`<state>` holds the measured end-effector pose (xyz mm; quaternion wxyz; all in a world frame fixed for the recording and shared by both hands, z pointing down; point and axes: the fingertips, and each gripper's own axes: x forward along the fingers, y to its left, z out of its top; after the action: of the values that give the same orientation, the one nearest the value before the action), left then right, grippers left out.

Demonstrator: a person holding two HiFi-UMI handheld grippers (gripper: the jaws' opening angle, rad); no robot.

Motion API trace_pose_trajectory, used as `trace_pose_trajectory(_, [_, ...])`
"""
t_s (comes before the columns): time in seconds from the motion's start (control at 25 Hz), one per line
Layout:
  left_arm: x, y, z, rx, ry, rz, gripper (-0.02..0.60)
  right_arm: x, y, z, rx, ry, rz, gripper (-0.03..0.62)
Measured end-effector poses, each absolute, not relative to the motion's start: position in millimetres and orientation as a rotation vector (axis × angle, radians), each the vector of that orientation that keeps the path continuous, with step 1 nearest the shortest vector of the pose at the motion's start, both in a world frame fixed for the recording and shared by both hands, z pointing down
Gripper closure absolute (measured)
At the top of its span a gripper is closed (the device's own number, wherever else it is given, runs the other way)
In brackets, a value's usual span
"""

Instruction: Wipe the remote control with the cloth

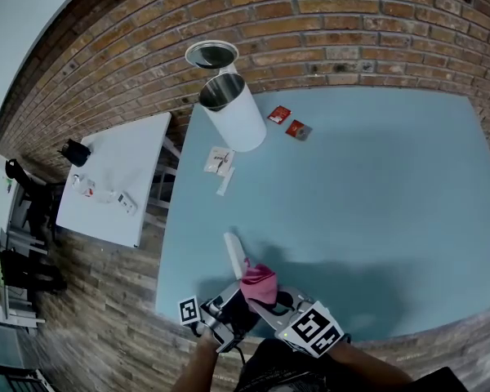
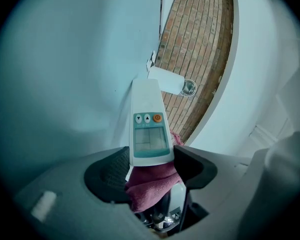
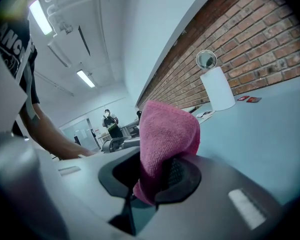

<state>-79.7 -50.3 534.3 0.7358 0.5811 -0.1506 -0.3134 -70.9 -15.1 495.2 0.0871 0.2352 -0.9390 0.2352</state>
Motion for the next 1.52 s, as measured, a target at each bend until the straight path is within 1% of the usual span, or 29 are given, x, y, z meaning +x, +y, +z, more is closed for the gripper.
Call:
trace_pose_trajectory(0.12, [-84.4, -54.6, 534.9, 1.272, -0.375, -0.695, 0.305, -66.9, -9.9, 505.2, 0.684, -2.753, 0.723, 0.52])
trace_pose_trajectory(0.24, [-84.7, -57.2, 538.0, 1.321, -0.474, -0.594, 0.307, -52.6, -15.2, 505.0, 0.743, -2.742, 0.767, 0.52])
trace_pose_trajectory(0.32, [-81.9, -53.6, 544.5, 1.399, -0.56, -0.439, 0.307, -40.6, -21.8, 506.3, 0.792, -2.731, 0.791, 0.52])
trace_pose_trajectory(0.52, [-84.2, -38.2, 565.3, 1.635, -0.769, 0.053, 0.308, -13.9, -38.3, 515.5, 0.892, -2.677, 0.813, 0.52])
trace_pose_trajectory(0.64, [-84.8, -36.3, 568.7, 1.704, -0.842, 0.201, 0.308, -5.2, -45.1, 515.6, 0.932, -2.67, 0.836, 0.52])
trace_pose_trajectory(0.84, [-95.8, -39.7, 576.9, 1.85, -1.05, 0.554, 0.307, 2.3, -48.0, 519.7, 0.959, -2.651, 0.857, 0.52])
trace_pose_trajectory(1.16, [-104.1, -43.3, 586.4, 1.969, -1.262, 0.991, 0.304, 12.2, -48.2, 522.9, 0.964, -2.633, 0.859, 0.52])
trace_pose_trajectory(1.4, [-114.3, -44.8, 591.4, 2.017, -1.39, 1.167, 0.301, 16.8, -48.5, 519.1, 0.963, -2.629, 0.845, 0.52])
trace_pose_trajectory(1.52, [-116.0, -43.7, 583.7, 2.07, -1.408, 1.168, 0.301, 14.9, -47.1, 512.6, 0.973, -2.634, 0.819, 0.52])
